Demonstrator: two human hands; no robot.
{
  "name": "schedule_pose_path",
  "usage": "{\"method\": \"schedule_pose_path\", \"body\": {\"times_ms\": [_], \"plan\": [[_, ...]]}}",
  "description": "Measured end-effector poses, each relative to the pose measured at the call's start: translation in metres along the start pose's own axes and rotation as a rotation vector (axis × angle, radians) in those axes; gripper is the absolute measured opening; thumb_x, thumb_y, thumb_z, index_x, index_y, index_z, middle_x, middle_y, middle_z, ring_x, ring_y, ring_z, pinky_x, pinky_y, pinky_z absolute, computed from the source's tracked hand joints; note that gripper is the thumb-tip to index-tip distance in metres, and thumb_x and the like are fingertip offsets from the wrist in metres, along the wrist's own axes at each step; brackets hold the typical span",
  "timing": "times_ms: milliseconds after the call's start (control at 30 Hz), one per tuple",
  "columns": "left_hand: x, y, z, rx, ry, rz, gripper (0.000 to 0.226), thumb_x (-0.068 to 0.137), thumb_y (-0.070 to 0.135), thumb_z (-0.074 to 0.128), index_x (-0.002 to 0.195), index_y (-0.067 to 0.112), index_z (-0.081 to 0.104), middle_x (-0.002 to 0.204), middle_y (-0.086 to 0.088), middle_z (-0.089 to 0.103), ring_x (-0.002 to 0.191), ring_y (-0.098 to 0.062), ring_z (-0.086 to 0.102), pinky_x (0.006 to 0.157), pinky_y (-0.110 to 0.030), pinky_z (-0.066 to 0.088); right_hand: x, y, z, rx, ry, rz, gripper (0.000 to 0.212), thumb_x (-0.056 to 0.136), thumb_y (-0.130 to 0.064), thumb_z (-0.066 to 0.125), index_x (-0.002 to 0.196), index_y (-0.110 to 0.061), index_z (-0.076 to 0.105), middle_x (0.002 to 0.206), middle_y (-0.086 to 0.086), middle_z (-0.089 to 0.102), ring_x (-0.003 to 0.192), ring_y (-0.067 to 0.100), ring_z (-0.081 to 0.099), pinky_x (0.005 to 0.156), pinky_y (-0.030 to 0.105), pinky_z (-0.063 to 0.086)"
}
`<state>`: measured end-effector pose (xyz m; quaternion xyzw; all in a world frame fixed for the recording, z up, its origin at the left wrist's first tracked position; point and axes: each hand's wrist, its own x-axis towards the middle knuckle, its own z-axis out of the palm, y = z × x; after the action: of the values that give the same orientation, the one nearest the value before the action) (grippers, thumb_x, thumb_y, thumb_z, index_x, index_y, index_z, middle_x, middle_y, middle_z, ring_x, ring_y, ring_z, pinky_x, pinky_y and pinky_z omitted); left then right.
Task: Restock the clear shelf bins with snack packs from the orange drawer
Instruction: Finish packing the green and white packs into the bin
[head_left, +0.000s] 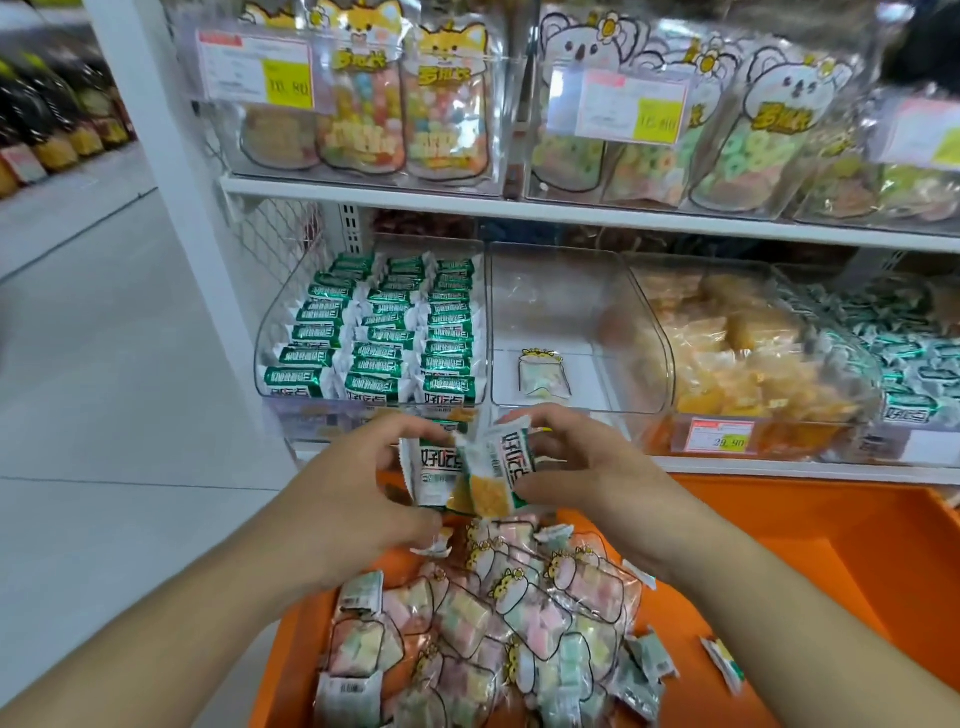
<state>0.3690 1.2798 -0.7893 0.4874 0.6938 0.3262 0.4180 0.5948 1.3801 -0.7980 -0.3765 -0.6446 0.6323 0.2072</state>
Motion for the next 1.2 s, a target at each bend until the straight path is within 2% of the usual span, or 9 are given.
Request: {"method": "schedule_pose_path", "body": {"times_ms": [167, 233, 367, 467, 633, 733, 867, 1000, 1200], "plan": [[0.004, 0.002, 0.001, -0.101, -0.105, -0.011, 0.058, 0.075, 0.026, 0.094, 0.115, 0.054, 0.063, 0.107, 0.016, 0.076, 0.088, -0.018, 0.079, 0.093, -0.049, 0.060, 0.003, -0.005, 0.004, -0.041, 0.039, -0.050, 0.025, 0.095, 0.001, 0.071, 0.115, -0.013, 0.066, 0.105, 0.006, 0.077, 0.082, 0.018, 0.069, 0.070, 0.024, 0.052], [0.003, 0.005, 0.001, -0.182, -0.106, -0.029, 0.046, 0.079, 0.034, 0.090, 0.114, 0.049, 0.065, 0.100, 0.018, 0.077, 0.084, -0.021, 0.079, 0.092, -0.046, 0.061, 0.002, -0.005, 0.006, -0.151, 0.043, -0.118, 0.021, 0.098, -0.006, 0.071, 0.110, -0.024, 0.074, 0.099, 0.006, 0.075, 0.079, 0.019, 0.065, 0.070, 0.027, 0.051], [0.000, 0.006, 0.003, -0.182, -0.105, -0.033, 0.052, 0.082, 0.042, 0.086, 0.126, 0.047, 0.059, 0.123, 0.009, 0.071, 0.085, -0.020, 0.079, 0.090, -0.045, 0.062, 0.001, -0.002, 0.013, -0.334, 0.087, -0.192, 0.027, 0.101, -0.019, 0.070, 0.114, -0.041, 0.078, 0.085, -0.009, 0.064, 0.074, 0.008, 0.056, 0.067, 0.024, 0.046], [-0.002, 0.006, 0.003, -0.173, -0.101, -0.032, 0.042, 0.087, 0.035, 0.083, 0.123, 0.044, 0.062, 0.112, 0.010, 0.076, 0.081, -0.021, 0.079, 0.086, -0.043, 0.063, 0.000, -0.002, 0.020, -0.428, 0.109, -0.238, 0.030, 0.103, -0.025, 0.067, 0.118, -0.050, 0.073, 0.098, -0.017, 0.062, 0.081, 0.005, 0.060, 0.074, 0.019, 0.048], [-0.007, 0.008, -0.002, -0.253, -0.057, -0.048, 0.038, 0.090, 0.023, 0.082, 0.121, 0.032, 0.063, 0.103, 0.007, 0.080, 0.090, -0.019, 0.078, 0.082, -0.042, 0.065, 0.000, -0.001, 0.028, -0.279, 0.166, -0.131, 0.015, 0.101, -0.043, 0.065, 0.115, -0.048, 0.066, 0.095, -0.021, 0.066, 0.087, 0.001, 0.067, 0.081, 0.027, 0.052], [-0.010, 0.010, -0.009, -0.282, -0.026, -0.029, 0.041, 0.090, 0.020, 0.081, 0.125, 0.030, 0.063, 0.106, 0.011, 0.079, 0.094, -0.013, 0.077, 0.081, -0.040, 0.064, -0.002, -0.010, 0.033, -0.178, 0.113, -0.092, 0.026, 0.097, -0.040, 0.070, 0.122, -0.038, 0.063, 0.098, -0.023, 0.072, 0.103, 0.004, 0.069, 0.094, 0.034, 0.055], [-0.010, 0.009, -0.018, -0.257, -0.016, 0.019, 0.041, 0.091, 0.021, 0.080, 0.125, 0.033, 0.061, 0.110, 0.019, 0.077, 0.100, -0.003, 0.073, 0.081, -0.032, 0.063, 0.002, -0.016, 0.040, -0.019, 0.047, -0.077, 0.038, 0.093, -0.019, 0.078, 0.121, -0.020, 0.054, 0.112, 0.001, 0.079, 0.101, 0.026, 0.075, 0.095, 0.049, 0.059], [-0.005, 0.006, -0.030, -0.183, -0.027, 0.066, 0.038, 0.096, 0.029, 0.075, 0.130, 0.037, 0.061, 0.119, 0.024, 0.074, 0.113, 0.002, 0.067, 0.097, -0.033, 0.059, 0.015, -0.021, 0.045, 0.011, 0.077, -0.068, 0.050, 0.085, -0.022, 0.086, 0.122, -0.023, 0.052, 0.109, 0.016, 0.077, 0.095, 0.032, 0.076, 0.093, 0.059, 0.059], [0.025, 0.004, -0.061, 0.035, 0.114, 0.160, 0.060, 0.097, 0.059, 0.061, 0.152, 0.042, 0.042, 0.139, 0.023, 0.061, 0.126, -0.004, 0.057, 0.109, -0.036, 0.049, 0.061, -0.054, 0.057, -0.176, 0.147, -0.124, 0.041, 0.087, -0.027, 0.086, 0.121, -0.030, 0.065, 0.067, -0.013, 0.070, 0.066, 0.006, 0.069, 0.060, 0.021, 0.053]]}}
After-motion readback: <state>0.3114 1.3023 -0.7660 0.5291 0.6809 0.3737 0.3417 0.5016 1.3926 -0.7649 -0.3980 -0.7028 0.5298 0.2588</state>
